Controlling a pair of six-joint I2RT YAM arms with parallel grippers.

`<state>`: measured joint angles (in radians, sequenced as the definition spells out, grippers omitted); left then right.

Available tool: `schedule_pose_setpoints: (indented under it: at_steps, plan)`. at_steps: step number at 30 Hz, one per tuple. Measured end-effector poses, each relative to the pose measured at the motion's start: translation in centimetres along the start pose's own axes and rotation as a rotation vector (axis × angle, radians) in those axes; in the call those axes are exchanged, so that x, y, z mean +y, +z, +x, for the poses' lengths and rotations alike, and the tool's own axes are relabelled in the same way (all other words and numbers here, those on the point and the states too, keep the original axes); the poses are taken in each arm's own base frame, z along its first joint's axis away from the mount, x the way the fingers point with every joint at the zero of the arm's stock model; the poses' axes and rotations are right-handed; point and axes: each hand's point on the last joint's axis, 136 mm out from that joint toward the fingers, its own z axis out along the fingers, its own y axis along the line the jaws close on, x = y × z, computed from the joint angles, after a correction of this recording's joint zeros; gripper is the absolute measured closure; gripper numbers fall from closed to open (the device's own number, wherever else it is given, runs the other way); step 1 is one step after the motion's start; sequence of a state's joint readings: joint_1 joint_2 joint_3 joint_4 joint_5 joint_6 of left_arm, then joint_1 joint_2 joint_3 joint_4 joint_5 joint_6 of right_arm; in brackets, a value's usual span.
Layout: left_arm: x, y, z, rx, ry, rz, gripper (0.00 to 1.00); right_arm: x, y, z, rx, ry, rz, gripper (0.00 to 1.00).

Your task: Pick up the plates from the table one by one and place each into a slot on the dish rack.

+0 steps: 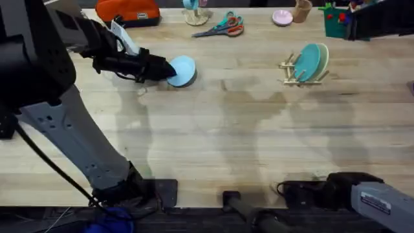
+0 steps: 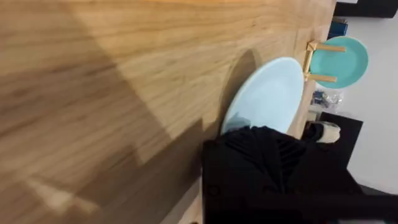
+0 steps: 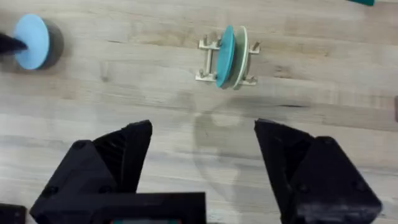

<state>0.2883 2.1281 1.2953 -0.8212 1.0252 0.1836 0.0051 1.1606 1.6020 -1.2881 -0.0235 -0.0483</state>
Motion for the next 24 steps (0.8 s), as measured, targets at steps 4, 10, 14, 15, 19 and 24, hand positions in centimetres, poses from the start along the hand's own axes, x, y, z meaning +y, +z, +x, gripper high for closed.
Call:
schedule_pose_setpoints:
  at_steps: [4,10,14,15,19,24]
  plan:
    - [-0.2,0.3,-0.1,0.002,0.013,0.001,0.959,0.2,0.0,0.0,0.0,0.038,-0.009,0.007]
    - [-0.2,0.3,-0.1,0.002,0.015,0.002,0.959,2.1,0.0,-0.1,0.0,0.068,-0.12,0.008]
    - [-0.2,0.3,-0.1,0.002,0.014,0.002,0.96,3.4,0.5,-0.3,0.022,0.078,-0.201,0.007]
    - [-0.2,0.3,-0.1,0.003,0.014,0.002,0.959,3.7,0.8,-0.3,0.033,0.081,-0.22,0.007]
    - [-0.2,0.3,-0.1,0.002,0.015,0.002,0.959,4.8,2.0,-0.7,0.072,0.095,-0.293,0.007]
    - [-0.2,0.3,-0.1,0.002,0.015,0.002,0.96,6.1,3.9,-1.4,0.115,0.118,-0.38,0.007]
